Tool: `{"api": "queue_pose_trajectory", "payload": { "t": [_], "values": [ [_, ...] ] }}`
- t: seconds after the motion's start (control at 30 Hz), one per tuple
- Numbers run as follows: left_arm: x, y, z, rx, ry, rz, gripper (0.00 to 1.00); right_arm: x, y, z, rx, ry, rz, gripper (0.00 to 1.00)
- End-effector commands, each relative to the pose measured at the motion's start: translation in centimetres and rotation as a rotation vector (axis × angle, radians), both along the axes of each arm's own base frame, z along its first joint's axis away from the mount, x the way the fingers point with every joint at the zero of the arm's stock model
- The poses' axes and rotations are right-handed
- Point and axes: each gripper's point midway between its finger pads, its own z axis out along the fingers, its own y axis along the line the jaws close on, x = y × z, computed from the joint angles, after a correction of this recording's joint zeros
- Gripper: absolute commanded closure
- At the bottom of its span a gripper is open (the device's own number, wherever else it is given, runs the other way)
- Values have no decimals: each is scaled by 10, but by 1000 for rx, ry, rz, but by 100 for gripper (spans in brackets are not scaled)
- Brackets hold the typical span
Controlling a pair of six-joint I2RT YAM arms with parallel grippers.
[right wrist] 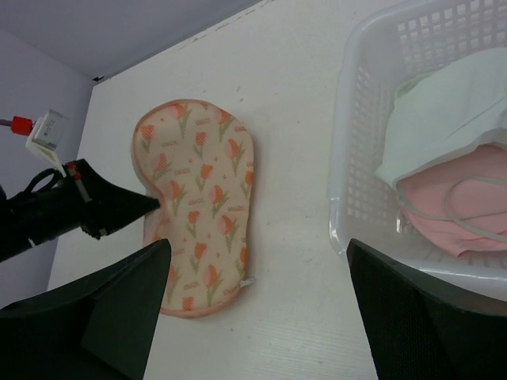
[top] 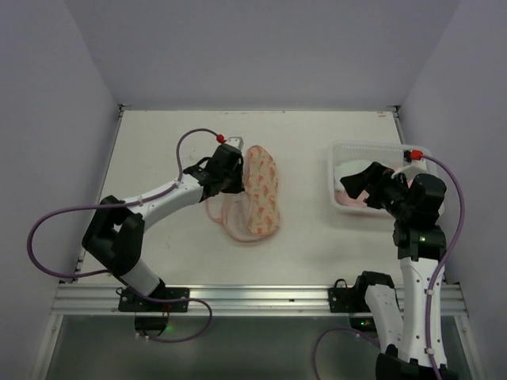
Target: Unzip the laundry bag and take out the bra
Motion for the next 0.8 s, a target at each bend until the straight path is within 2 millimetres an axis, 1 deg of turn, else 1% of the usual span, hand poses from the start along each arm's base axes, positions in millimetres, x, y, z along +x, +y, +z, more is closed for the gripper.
{"api": "queue_pose_trajectory", "payload": {
  "t": [0.0,0.07,0.1,0.17,0.2,0.23,0.3,0.33,0.4,0.43,0.5,0.53,0.57,0.63,0.67,0.7,0.73,0.77],
  "values": [
    [4,24,-1,-19,-27,7,99,-3,9,7,-17,-47,69,6],
    [1,33,-7,-7,-21,19,98,-3,10,6,-18,-43,80,6],
    [-3,42,-17,8,0,33,98,-3,11,5,-17,-40,88,6],
    [-7,50,-20,5,14,55,97,-3,12,2,-15,-32,93,6],
    [-12,55,-26,10,28,66,96,-3,12,1,-14,-29,96,5],
    [-13,59,-23,4,21,78,89,-4,12,0,-14,-23,97,5],
    [-17,71,-27,23,25,125,80,-4,12,0,-16,-24,97,5],
    [-18,75,-23,24,13,142,73,-4,12,2,-16,-27,101,5],
    [-18,93,-23,63,10,204,68,-4,12,3,-18,-31,101,4],
    [-18,99,-17,65,-6,225,61,-4,12,6,-20,-34,103,4],
    [-15,121,-11,113,-25,291,52,-3,12,7,-21,-35,103,4],
    [-14,129,-3,118,-46,316,42,-3,12,9,-21,-41,103,4],
    [-15,142,0,157,-51,348,36,-3,13,10,-18,-39,105,3],
    [-13,159,14,167,-83,397,26,-3,13,13,-20,-44,109,3],
    [-15,167,16,184,-83,416,18,-3,13,15,-20,-45,107,2],
    [-15,174,20,183,-86,436,16,-4,13,21,-24,-57,104,2],
    [-17,176,28,169,-103,441,12,-5,12,21,-28,-53,100,1],
    [-19,176,31,157,-103,439,11,-5,11,23,-32,-55,96,1]
  ]
}}
